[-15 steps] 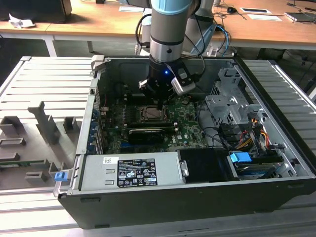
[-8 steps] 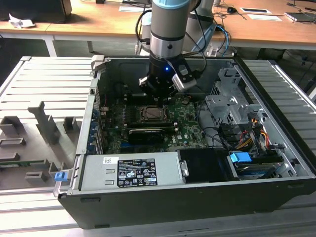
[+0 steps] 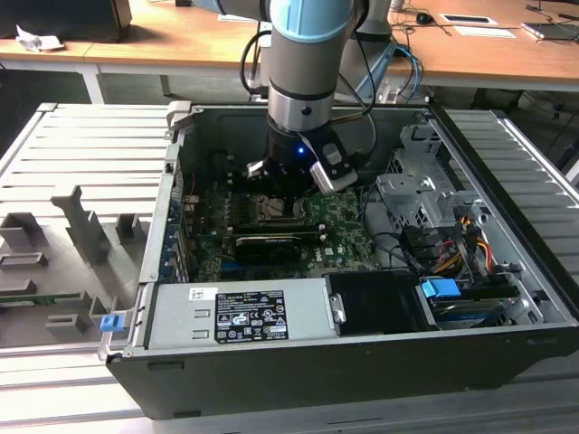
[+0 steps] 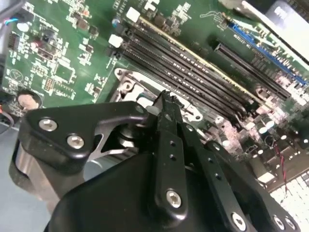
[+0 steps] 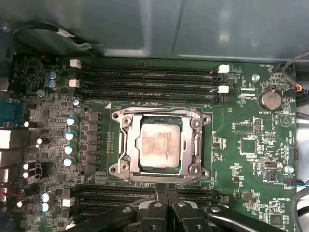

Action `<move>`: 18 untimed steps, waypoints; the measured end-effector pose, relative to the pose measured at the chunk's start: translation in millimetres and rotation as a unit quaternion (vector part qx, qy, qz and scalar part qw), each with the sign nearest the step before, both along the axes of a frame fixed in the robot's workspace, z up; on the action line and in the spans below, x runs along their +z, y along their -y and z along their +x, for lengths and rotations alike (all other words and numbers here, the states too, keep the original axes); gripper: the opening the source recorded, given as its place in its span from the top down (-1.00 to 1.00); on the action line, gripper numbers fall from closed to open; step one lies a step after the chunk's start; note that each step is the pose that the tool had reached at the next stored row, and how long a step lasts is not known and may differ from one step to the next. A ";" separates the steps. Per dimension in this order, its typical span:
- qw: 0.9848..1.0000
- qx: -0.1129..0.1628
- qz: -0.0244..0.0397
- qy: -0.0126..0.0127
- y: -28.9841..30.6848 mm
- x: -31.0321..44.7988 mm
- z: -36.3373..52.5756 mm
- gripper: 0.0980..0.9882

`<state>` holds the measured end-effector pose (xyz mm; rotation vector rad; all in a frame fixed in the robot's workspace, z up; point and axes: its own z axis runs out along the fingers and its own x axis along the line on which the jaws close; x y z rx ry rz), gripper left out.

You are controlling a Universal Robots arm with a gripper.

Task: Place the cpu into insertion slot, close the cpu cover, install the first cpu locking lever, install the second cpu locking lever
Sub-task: 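Install the second cpu locking lever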

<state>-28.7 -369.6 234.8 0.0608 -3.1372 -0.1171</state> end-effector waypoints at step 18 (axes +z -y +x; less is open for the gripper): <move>1.000 0.003 0.007 0.000 6.0 -1.0 -23.5 0.98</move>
